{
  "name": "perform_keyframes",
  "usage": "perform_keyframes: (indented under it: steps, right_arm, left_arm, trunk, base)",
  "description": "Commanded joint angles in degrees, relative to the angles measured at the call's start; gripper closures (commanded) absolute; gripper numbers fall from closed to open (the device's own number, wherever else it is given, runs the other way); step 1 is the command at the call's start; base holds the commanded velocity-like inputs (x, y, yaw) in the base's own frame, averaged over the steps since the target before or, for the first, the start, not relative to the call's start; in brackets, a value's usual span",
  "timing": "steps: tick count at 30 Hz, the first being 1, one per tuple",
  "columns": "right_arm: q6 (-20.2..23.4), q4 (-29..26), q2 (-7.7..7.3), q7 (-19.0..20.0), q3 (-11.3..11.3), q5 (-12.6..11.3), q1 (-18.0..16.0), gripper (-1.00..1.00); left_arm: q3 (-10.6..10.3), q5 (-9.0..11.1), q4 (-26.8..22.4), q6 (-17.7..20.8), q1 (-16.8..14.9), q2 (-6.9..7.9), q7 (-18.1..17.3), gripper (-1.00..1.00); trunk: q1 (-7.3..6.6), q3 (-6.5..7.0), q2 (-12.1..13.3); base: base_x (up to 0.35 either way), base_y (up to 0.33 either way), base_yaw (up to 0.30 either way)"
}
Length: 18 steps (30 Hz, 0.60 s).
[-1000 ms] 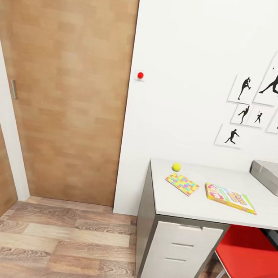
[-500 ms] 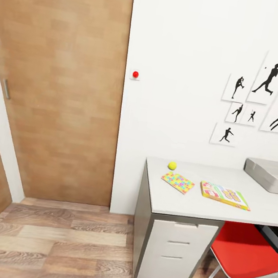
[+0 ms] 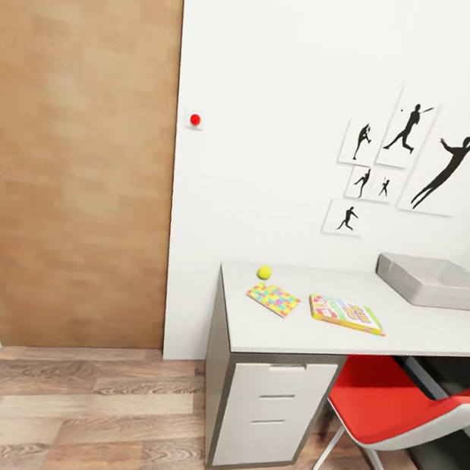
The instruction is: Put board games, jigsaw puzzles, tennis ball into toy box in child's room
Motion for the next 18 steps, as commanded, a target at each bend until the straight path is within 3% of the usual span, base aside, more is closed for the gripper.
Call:
perform_keyframes:
  steps: [1, 18]
  right_arm:
    - [0.0, 0.0, -0.01, 0.0, 0.0, 0.0, 0.0, -1.0]
    - [0.0, 0.0, -0.08, -0.1, 0.0, 0.0, -0.1, -1.0]
  left_arm:
    - [0.0, 0.0, -0.1, 0.0, 0.0, 0.0, 0.0, -1.0]
    - [0.0, 0.0, -0.1, 0.0, 0.0, -0.09, 0.0, -1.0]
  trunk:
    - [0.0, -0.04, 0.0]
    - [0.0, -0.04, 0.0]
  base:
    - [0.0, 0.0, -0.271]
    - [0.0, 0.0, -0.277]
